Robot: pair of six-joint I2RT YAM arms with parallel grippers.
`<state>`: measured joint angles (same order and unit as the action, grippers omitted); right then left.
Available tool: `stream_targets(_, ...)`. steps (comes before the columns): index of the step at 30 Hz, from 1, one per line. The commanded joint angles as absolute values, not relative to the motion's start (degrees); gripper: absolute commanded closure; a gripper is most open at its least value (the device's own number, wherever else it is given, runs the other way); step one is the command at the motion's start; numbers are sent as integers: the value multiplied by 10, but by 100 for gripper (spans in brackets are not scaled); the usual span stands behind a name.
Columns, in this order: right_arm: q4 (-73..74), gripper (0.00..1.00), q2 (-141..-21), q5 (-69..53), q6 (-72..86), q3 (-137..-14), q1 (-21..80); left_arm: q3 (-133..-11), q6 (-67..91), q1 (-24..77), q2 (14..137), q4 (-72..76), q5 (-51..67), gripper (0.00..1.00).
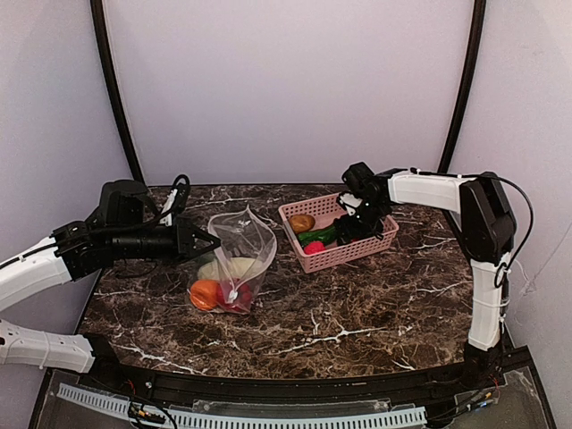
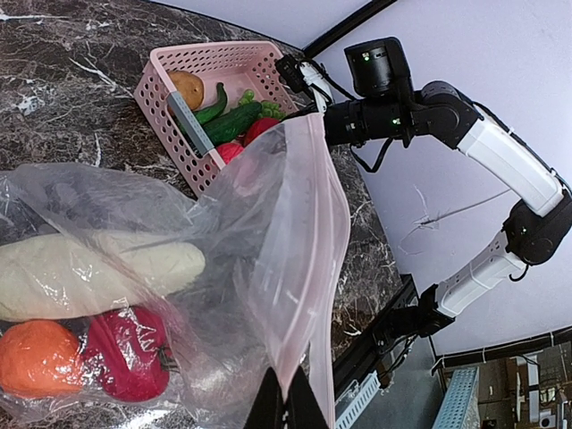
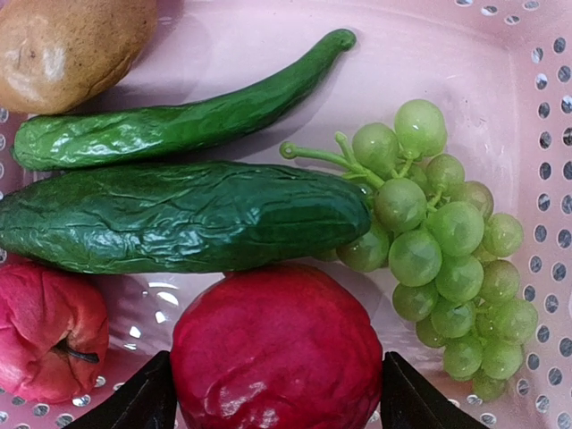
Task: Place the food in the zip-top bag and seal the zipper
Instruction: Pick up the fake fruit from the bin, then place the fake fruit in the zipper food storage bag.
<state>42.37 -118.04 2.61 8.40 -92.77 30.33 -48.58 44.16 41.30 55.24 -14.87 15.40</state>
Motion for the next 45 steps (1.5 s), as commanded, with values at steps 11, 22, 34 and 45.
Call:
stream_targets(11,404,36,-1156,35,91,-912,301,-477,449,409,539,-141,147,99)
stream_targets(22,389,40,-1081,57,103,-912,300,-473,454,409,527,-141,145,99)
stream_targets(34,319,39,-874,-16,141,-836,348,-484,458,416,569,-125,169,99)
stream_targets(45,209,39,-764,-109,173,-732,516,-500,468,453,609,-70,183,99)
